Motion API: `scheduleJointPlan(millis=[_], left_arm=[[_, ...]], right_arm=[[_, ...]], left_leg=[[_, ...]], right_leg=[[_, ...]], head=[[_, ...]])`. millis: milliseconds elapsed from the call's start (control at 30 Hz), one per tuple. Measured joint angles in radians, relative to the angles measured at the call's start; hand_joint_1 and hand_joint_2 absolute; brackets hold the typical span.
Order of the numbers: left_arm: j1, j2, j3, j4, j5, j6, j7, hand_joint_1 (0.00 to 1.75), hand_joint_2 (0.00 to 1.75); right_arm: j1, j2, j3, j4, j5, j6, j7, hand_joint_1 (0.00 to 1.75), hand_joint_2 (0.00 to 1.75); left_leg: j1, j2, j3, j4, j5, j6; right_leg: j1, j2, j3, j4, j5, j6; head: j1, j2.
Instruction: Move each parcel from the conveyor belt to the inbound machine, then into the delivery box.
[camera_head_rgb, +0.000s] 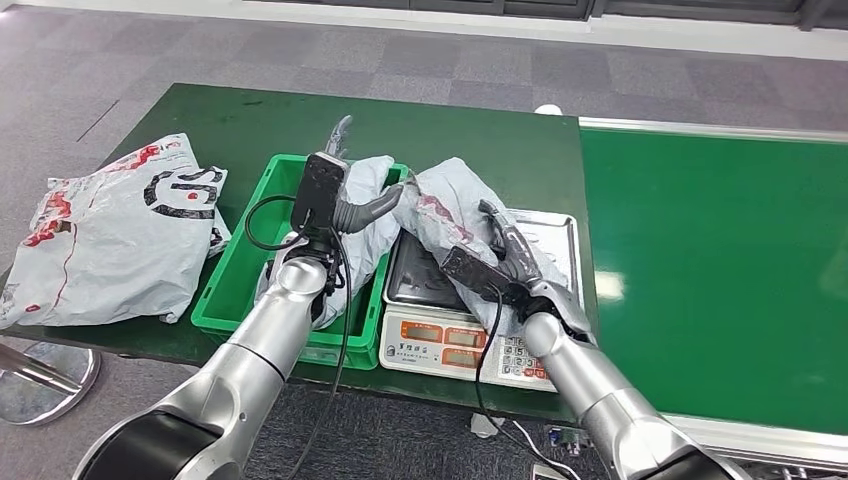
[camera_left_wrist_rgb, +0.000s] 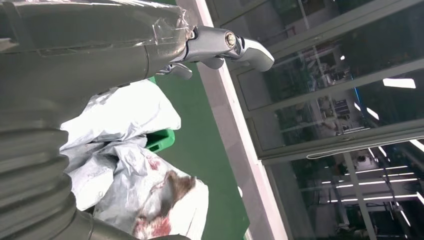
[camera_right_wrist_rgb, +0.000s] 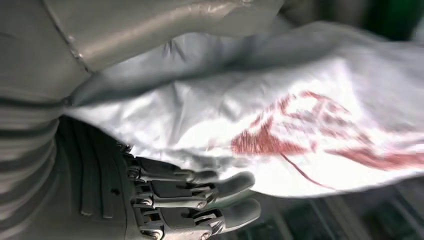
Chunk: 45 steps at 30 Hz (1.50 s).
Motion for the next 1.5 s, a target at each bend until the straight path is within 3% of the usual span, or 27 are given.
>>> scheduleJointPlan(millis=[300,533,867,1267,1500], left_arm=[[0.0,-0.017,-0.009,-0.002,0.026,-0.005,-0.009,0.0,1.75],[0.0,-0.026,-0.03,0.009,0.033,-0.005,-0.008,0.0,1.75],[0.001,-0.028,-0.129,0.057,-0.125,-0.023,0.059,0.0,1.75],[-0.001,-0.028,-0.202,0.115,-0.167,-0.023,0.077,0.0,1.75],[-0.001,-0.03,-0.284,0.165,-0.342,-0.081,0.167,0.0,1.75]], right_arm=[[0.122,0.002,-0.111,-0.224,-0.292,-0.121,-0.235,0.0,1.75],[0.156,0.002,-0.245,-0.33,-0.51,-0.119,-0.318,0.0,1.75],[0.16,-0.03,-0.332,-0.344,-0.508,-0.256,-0.33,0.0,1.75],[0.158,-0.058,-0.364,-0.317,-0.506,-0.263,-0.321,0.0,1.75],[0.125,-0.069,-0.369,-0.259,-0.48,-0.19,-0.242,0.0,1.75]], left_leg=[[0.0,-0.001,-0.003,0.0,-0.001,0.0],[0.0,0.0,-0.003,0.0,-0.001,0.0],[-0.001,0.0,-0.004,0.0,-0.001,0.0],[0.0,0.001,-0.003,0.0,-0.001,0.0],[-0.001,0.001,-0.004,0.0,-0.001,0.0]], right_leg=[[0.0,0.0,-0.003,0.0,0.0,0.0],[0.0,0.0,-0.003,0.0,0.0,0.0],[-0.001,0.0,-0.003,0.0,0.0,0.0],[0.0,0.001,-0.003,0.0,0.0,0.0],[-0.001,0.001,-0.003,0.0,0.0,0.0]], head=[[0.0,0.0],[0.0,0.0],[0.0,0.0],[0.0,0.0],[0.0,0.0]])
